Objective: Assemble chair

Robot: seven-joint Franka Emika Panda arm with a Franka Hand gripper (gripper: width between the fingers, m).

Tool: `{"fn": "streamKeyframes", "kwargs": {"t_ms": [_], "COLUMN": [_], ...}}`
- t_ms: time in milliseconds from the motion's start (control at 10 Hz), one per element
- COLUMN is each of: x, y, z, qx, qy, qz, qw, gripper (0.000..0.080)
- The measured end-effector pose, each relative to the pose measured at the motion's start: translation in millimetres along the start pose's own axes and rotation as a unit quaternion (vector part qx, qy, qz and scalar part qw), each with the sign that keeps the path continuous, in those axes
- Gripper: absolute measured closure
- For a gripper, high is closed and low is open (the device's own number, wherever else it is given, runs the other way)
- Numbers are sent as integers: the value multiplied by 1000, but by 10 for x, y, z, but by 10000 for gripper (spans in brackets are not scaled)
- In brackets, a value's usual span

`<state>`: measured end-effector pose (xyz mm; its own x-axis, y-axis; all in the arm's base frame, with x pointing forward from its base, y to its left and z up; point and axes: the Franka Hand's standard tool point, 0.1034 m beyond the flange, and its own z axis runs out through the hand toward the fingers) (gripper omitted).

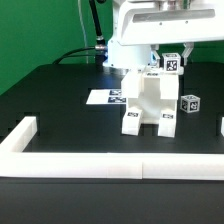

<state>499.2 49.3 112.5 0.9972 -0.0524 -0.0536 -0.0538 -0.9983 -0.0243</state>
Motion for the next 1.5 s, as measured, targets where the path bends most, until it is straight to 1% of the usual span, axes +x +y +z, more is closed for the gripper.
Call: {"fn": "streamKeyframes", "kwargs": {"t_ms": [400, 700, 1000, 1200, 1300, 1500], "x": [0, 0, -2, -5, -6, -9], "y": [-1, -5, -14, -29, -35, -53], "z": [0, 0, 2, 5, 6, 8], "qx": [0, 1, 1, 2, 3, 5], "qy": [0, 0, 0, -1, -2, -3], "qz": [106, 199, 302, 374, 389, 452], "qw": [994, 980, 953, 927, 921, 892], "gripper": [524, 524, 524, 524, 524, 524]}}
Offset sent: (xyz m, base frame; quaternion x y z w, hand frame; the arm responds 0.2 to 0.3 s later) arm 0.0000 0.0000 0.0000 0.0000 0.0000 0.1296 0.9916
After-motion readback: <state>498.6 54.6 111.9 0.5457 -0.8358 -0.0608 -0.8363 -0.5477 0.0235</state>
